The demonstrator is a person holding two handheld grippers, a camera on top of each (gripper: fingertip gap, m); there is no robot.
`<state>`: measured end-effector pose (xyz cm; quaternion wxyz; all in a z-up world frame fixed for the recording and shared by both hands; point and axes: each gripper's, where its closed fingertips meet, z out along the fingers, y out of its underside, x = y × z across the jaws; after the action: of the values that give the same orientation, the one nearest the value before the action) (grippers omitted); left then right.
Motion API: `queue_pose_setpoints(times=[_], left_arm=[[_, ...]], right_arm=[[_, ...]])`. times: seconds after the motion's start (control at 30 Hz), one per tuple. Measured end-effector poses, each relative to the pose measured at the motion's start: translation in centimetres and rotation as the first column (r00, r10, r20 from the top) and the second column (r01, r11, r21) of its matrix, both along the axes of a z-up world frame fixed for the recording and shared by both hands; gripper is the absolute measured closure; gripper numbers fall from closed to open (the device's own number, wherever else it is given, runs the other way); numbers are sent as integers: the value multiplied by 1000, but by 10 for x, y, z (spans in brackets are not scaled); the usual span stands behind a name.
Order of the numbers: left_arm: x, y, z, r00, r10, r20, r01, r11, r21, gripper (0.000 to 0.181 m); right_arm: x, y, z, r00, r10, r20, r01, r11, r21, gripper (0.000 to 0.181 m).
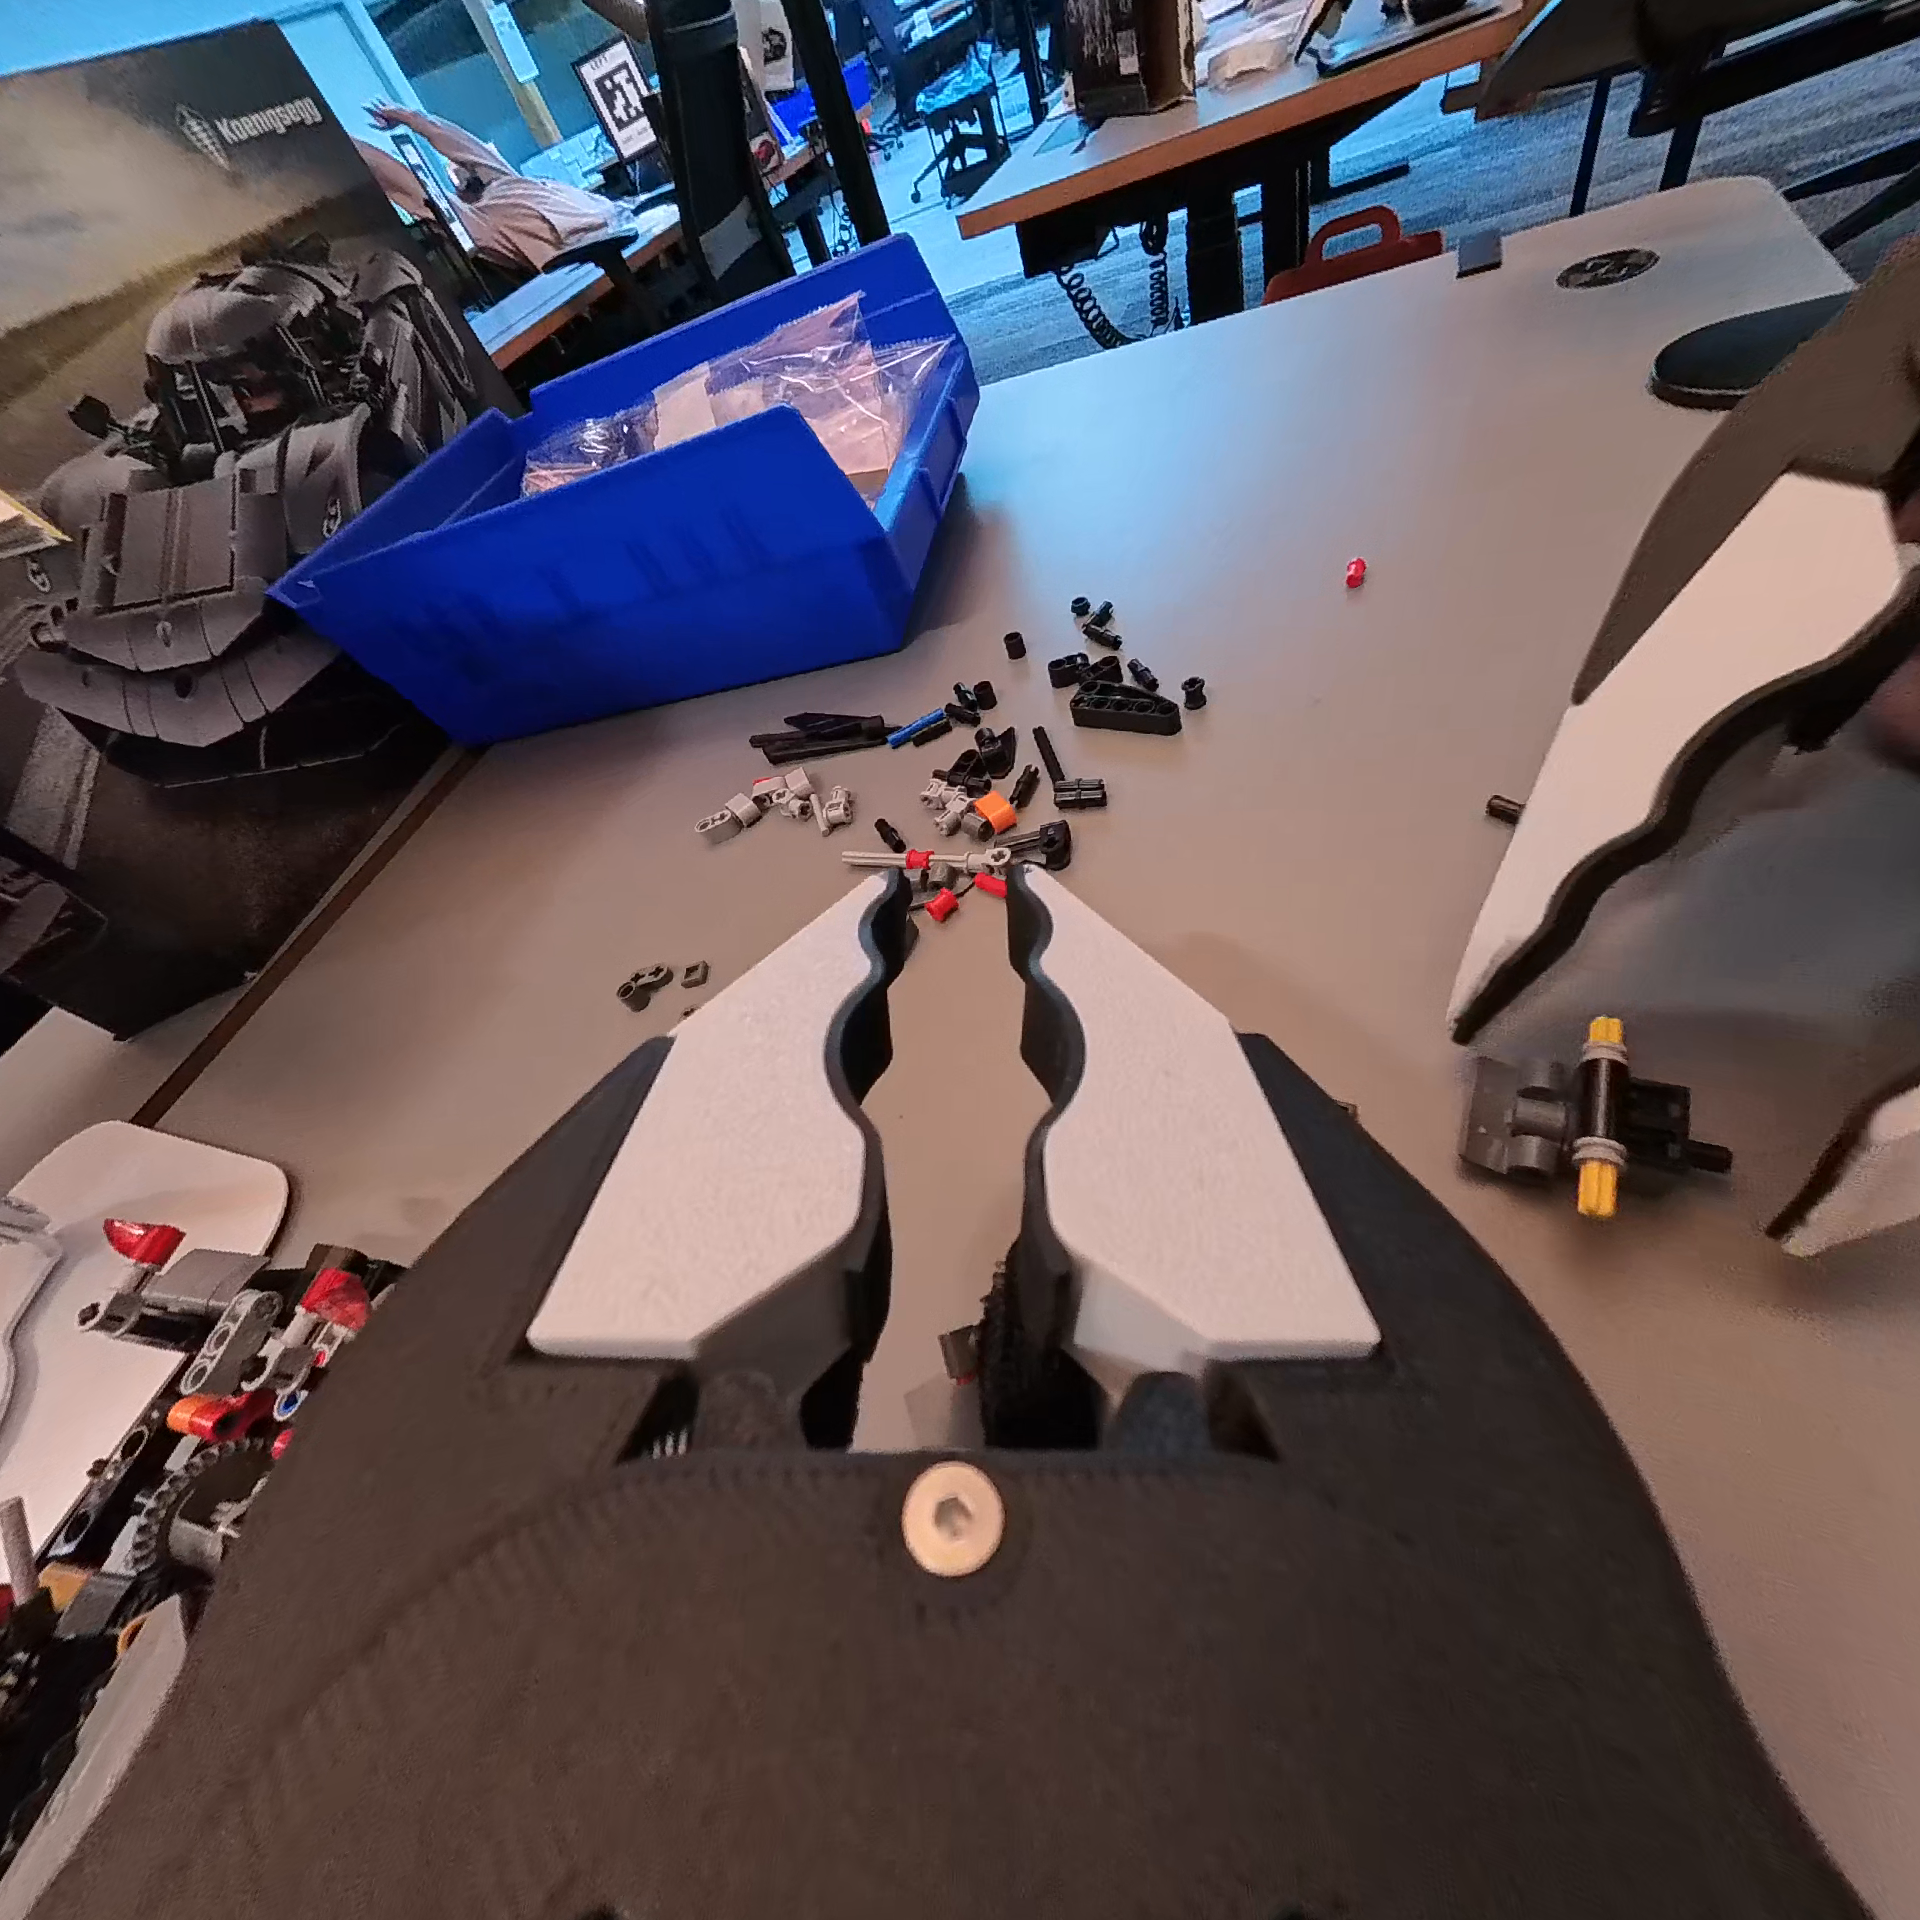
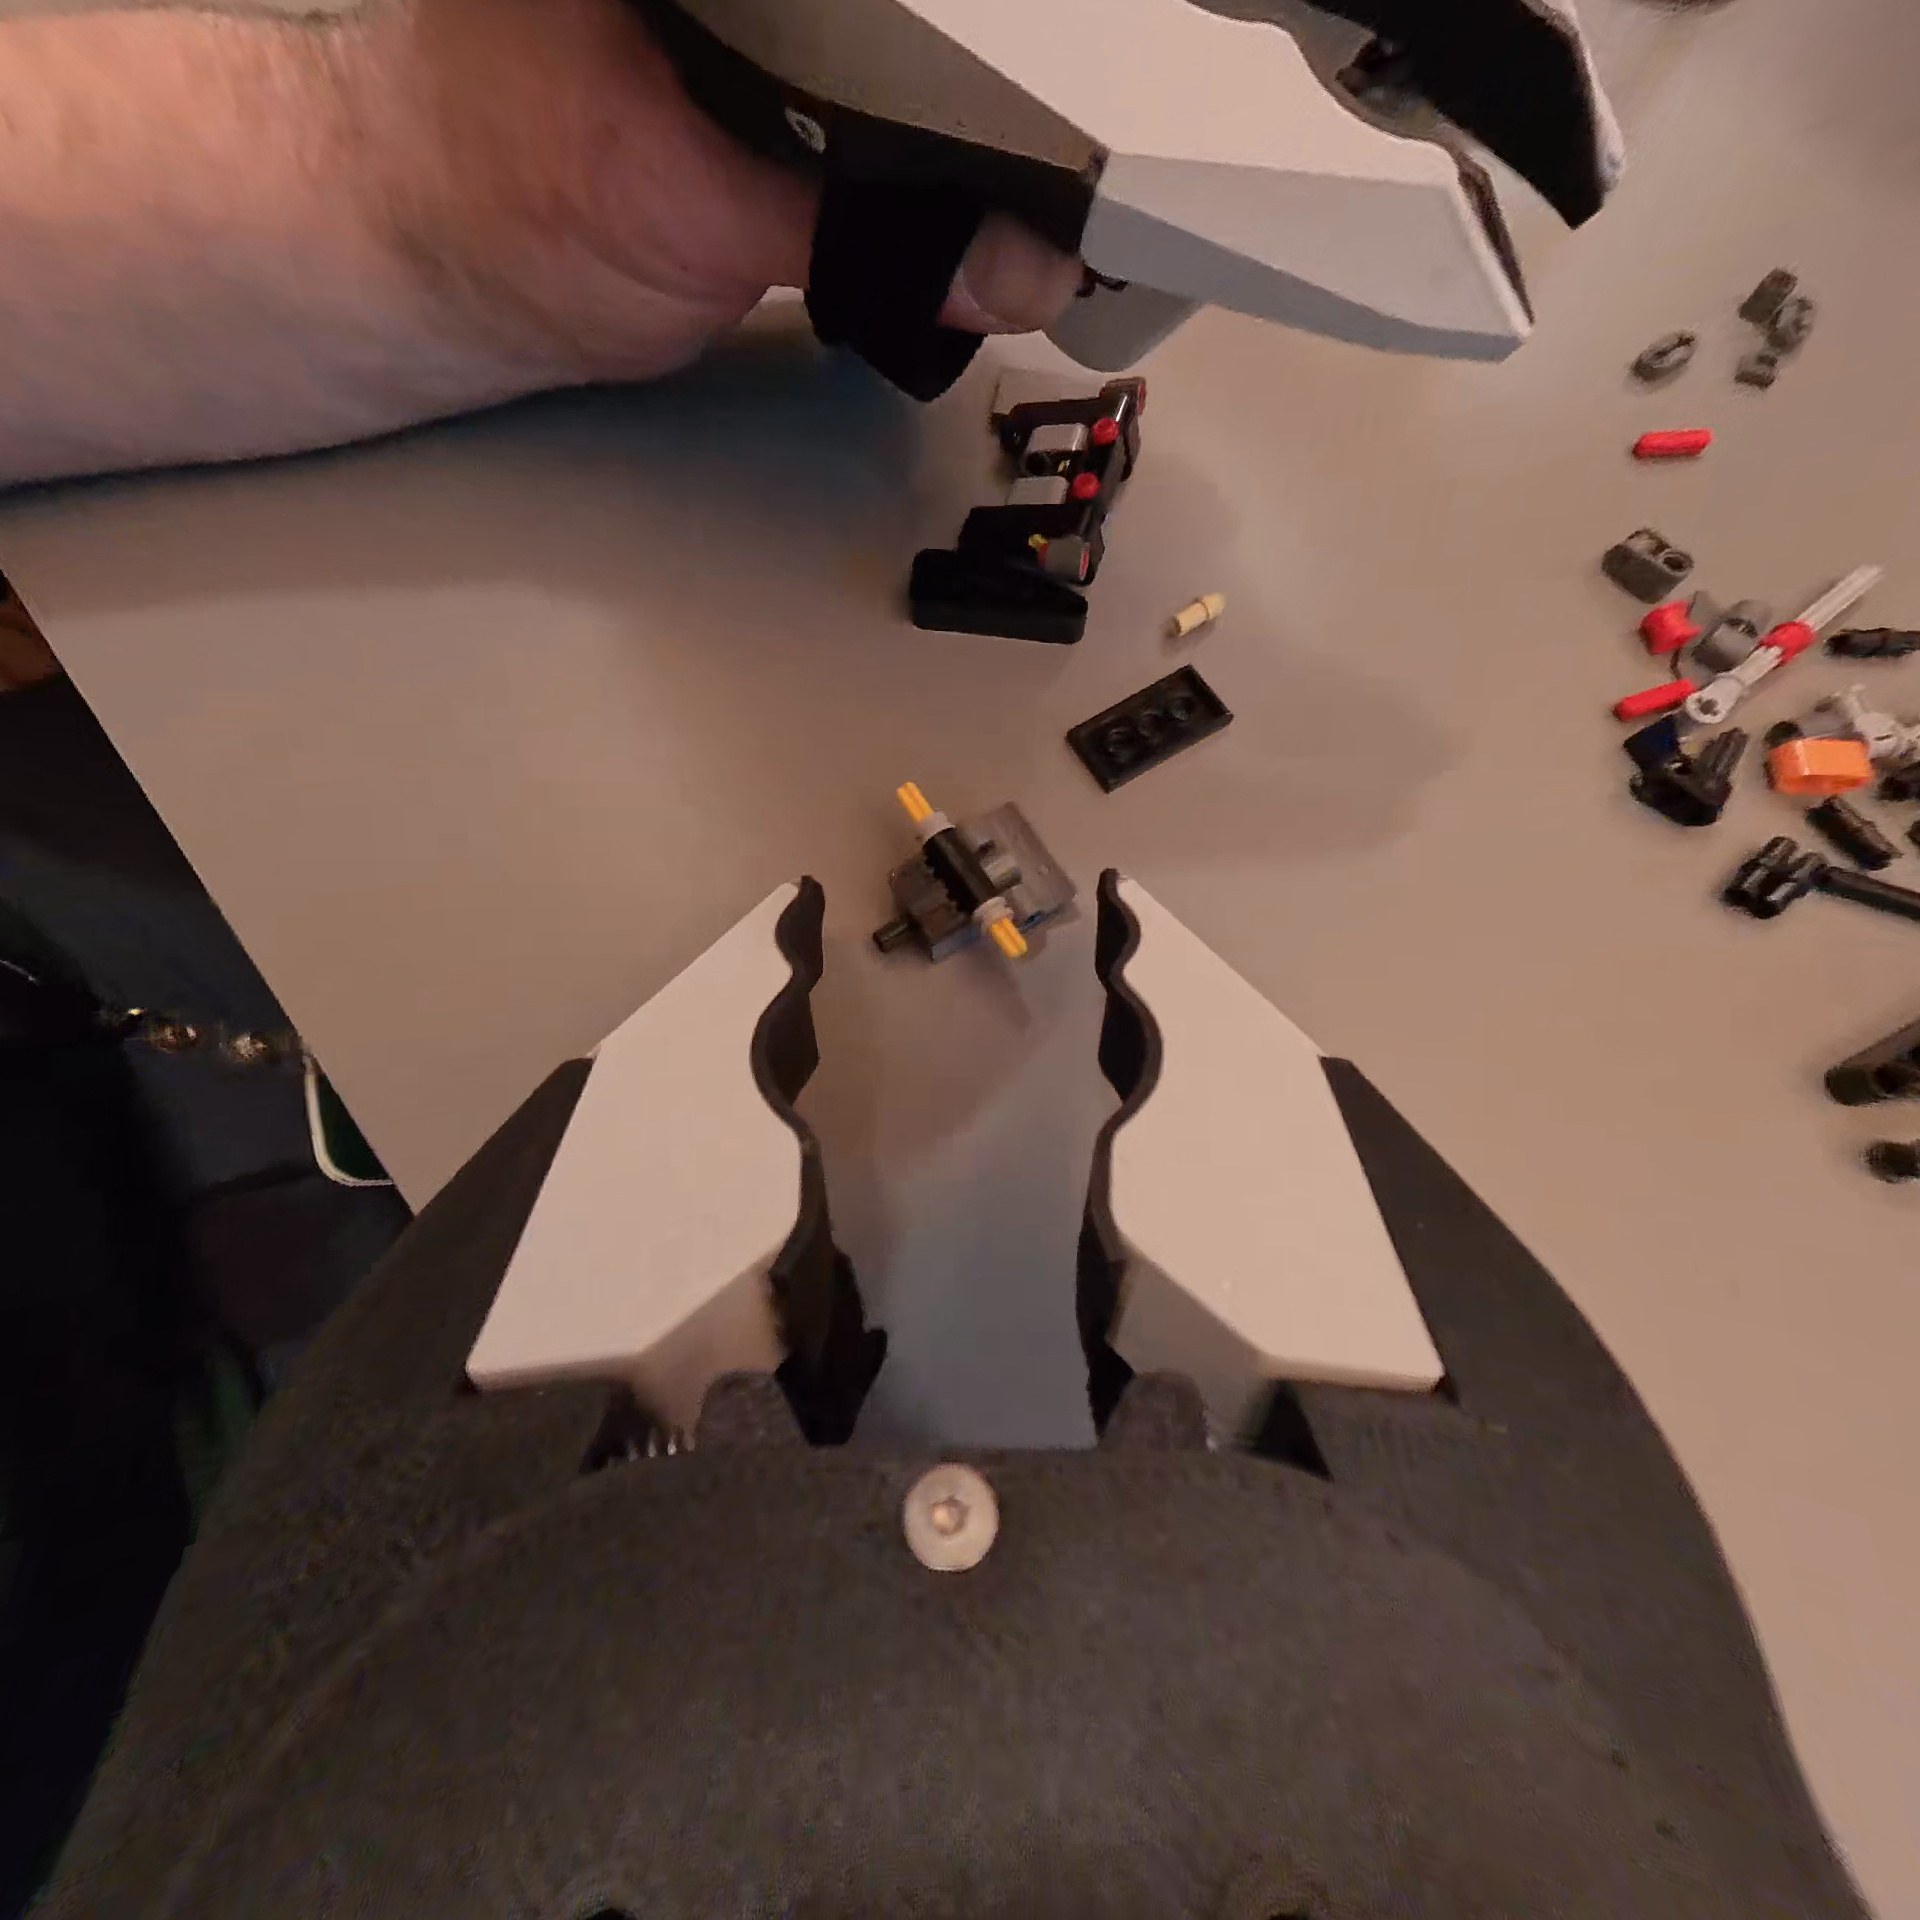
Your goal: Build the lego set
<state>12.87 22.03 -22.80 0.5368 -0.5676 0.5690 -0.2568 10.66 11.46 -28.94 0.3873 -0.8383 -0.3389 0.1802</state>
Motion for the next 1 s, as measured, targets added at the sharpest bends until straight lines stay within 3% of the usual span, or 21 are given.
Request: queue_pose_setpoints(times=[0.23, 1.0], left_arm=[[1, -2, 1, 1000, -3, 1, 3, 1000, 7, 164], [5, -3, -2, 1000, -11, -10, 11, 1000, -12, 164]], right_arm=[[-5, 4, -7, 998, 6, 65, -6, 1000, -3, 146], [24, 15, -5, 992, -112, 56, 112, 994, 14, 146]])
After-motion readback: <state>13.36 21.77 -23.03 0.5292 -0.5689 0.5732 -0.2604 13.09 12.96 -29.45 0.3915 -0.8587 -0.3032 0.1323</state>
